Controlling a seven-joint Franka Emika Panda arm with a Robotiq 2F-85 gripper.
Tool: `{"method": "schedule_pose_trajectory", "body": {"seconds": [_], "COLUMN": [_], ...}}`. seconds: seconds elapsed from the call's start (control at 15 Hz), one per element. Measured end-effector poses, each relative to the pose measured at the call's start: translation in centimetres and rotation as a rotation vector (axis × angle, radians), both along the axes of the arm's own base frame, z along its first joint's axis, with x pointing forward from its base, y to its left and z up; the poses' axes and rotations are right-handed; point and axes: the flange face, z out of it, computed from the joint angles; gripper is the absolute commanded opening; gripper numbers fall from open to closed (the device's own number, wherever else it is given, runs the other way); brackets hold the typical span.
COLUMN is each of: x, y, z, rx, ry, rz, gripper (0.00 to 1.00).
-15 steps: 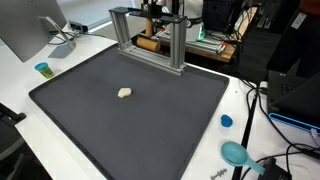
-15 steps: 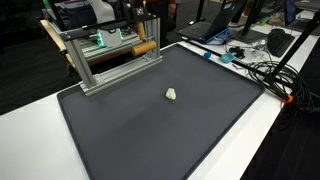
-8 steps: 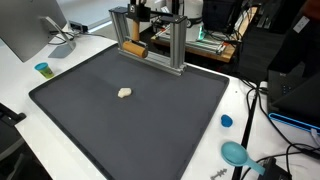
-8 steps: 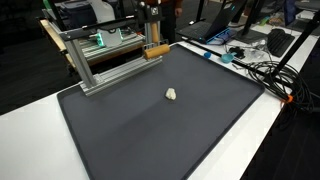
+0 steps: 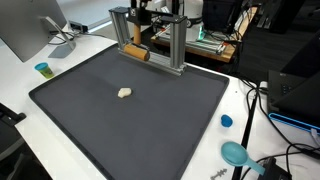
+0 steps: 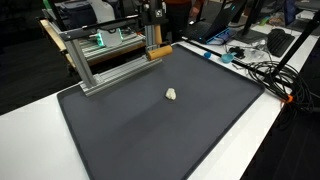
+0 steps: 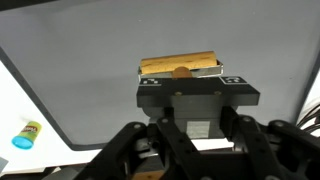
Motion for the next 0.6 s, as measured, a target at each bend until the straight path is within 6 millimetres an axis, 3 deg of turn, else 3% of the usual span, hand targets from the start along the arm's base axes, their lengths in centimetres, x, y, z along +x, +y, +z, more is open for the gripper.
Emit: {"method": "schedule_pose_trajectory", "body": {"seconds": [0.13, 0.33, 0.47, 0.6], "x": [0.2, 1.2, 2.8, 5.1], "y": [0.8, 3.9, 5.8, 6.3], "z": [-0.3, -0.5, -0.6, -1.1], "rx": [-0.003, -0.030, -0.057, -0.059], "ry": [0.001, -0.005, -0.015, -0.012], "rz": [-0.016, -0.030, -0.047, -0.082], "gripper": [0.21, 0.21, 0.21, 0.21]}}
